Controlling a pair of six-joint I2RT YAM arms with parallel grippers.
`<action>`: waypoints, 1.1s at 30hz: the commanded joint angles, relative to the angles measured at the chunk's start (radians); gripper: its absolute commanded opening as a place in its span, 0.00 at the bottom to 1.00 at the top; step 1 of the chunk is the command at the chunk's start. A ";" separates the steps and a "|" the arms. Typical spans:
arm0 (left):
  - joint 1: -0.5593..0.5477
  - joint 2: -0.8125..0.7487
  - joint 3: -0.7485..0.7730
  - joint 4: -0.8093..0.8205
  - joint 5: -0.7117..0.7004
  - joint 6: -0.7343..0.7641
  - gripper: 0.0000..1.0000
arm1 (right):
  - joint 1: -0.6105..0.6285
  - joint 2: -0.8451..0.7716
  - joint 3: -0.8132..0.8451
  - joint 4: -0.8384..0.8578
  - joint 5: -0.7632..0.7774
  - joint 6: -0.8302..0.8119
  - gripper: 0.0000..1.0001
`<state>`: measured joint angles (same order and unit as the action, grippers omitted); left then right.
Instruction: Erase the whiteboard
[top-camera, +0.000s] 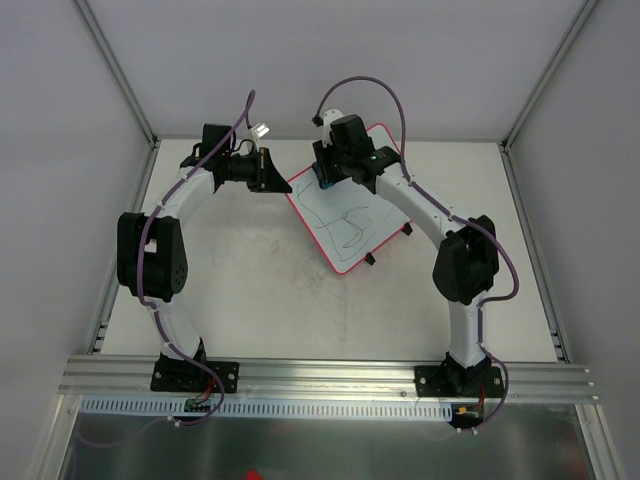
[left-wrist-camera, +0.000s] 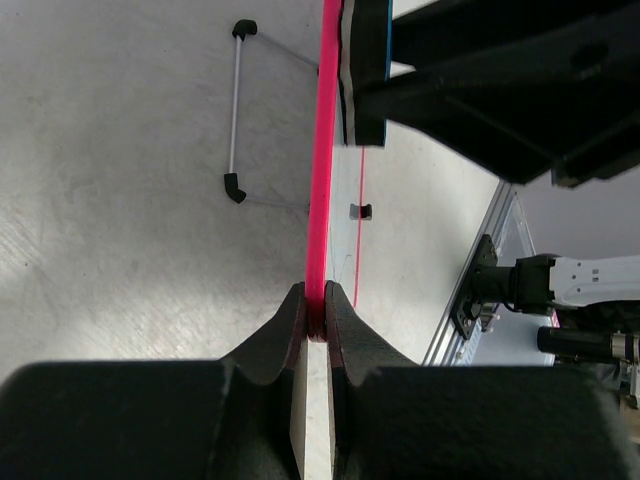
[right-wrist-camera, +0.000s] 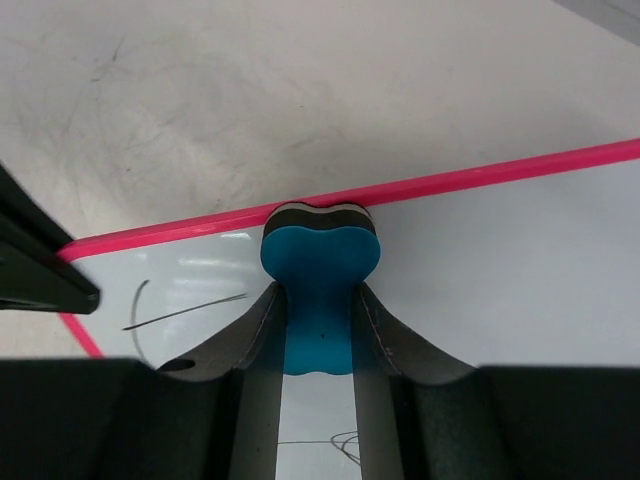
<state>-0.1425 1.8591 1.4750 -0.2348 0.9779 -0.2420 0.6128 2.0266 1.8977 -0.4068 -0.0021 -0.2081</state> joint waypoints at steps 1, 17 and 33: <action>-0.022 -0.029 0.054 0.035 0.085 0.036 0.00 | 0.062 -0.006 -0.025 -0.020 -0.047 -0.017 0.00; -0.028 -0.044 0.053 0.035 0.050 0.029 0.00 | 0.157 -0.046 -0.069 -0.072 0.043 -0.039 0.00; -0.035 -0.029 0.082 0.034 0.025 0.015 0.00 | 0.177 -0.075 -0.164 -0.118 0.025 -0.053 0.00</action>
<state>-0.1474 1.8591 1.4883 -0.2535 0.9592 -0.2424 0.7727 1.9633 1.7885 -0.4347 0.0616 -0.2428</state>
